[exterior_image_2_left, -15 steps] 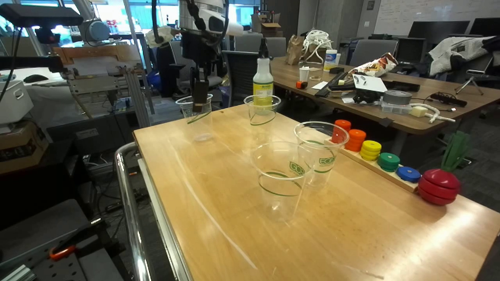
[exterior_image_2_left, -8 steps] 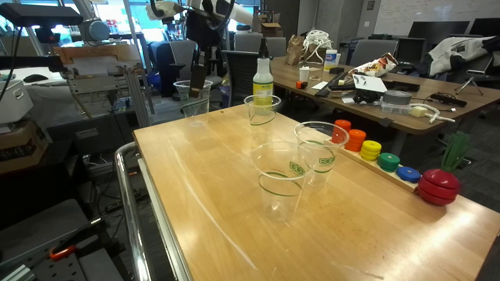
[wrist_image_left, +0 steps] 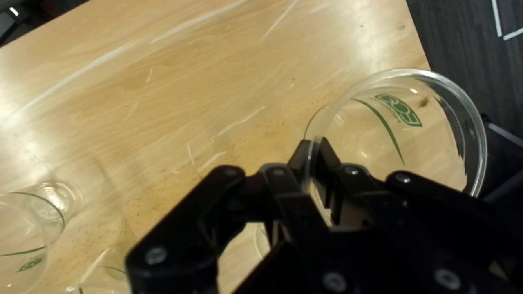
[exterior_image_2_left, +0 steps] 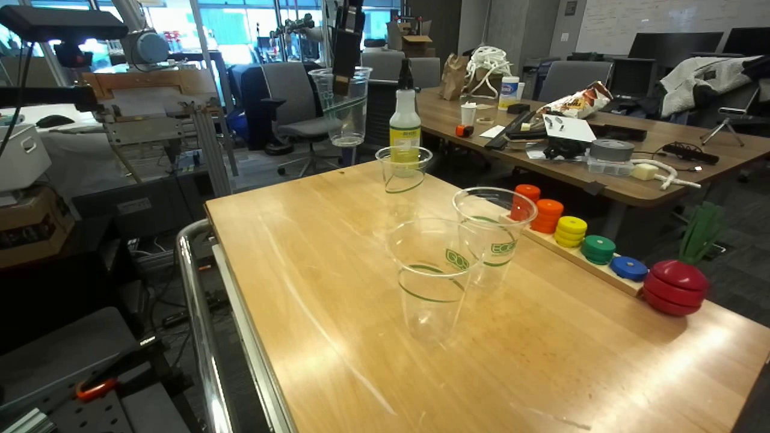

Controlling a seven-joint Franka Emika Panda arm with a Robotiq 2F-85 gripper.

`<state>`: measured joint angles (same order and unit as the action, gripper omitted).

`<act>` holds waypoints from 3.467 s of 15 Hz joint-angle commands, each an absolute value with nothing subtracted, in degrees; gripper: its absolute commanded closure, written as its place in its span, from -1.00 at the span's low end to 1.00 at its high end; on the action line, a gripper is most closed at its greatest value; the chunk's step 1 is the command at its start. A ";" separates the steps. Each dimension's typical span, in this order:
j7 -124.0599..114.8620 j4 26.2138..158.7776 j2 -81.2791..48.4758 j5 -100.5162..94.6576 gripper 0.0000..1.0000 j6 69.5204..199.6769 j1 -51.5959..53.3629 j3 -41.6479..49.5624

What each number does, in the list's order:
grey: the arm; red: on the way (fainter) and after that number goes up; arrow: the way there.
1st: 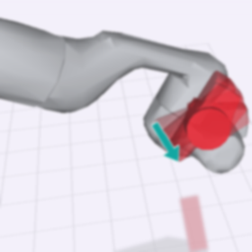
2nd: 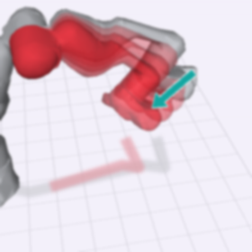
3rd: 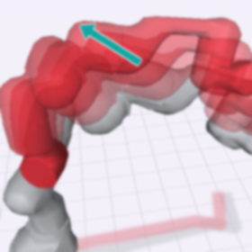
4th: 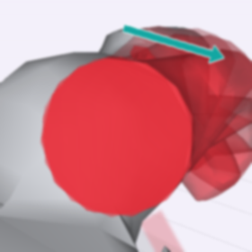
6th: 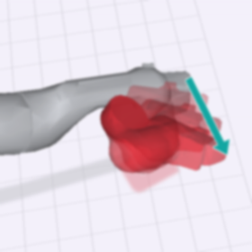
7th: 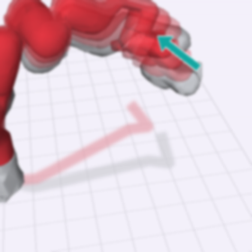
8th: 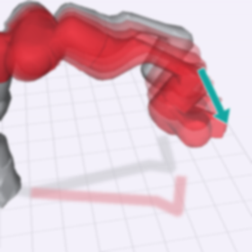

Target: Stack the cups into the front right cup

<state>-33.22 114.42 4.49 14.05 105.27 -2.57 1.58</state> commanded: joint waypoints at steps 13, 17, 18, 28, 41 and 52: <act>-38.36 104.51 -5.24 15.18 0.97 107.87 -3.87 4.09; -37.87 105.39 -5.46 14.84 0.97 108.18 -4.00 4.36; -37.82 105.40 -5.76 14.89 0.97 108.06 -4.02 4.42; -37.24 105.86 -7.08 13.91 -0.24 108.15 -3.62 4.44; -44.28 104.90 -12.90 8.20 -1.00 106.59 -2.42 4.60; -48.85 105.11 -14.86 10.56 0.61 106.96 -2.67 5.09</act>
<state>-46.11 106.64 -14.81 9.46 107.97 -3.02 4.26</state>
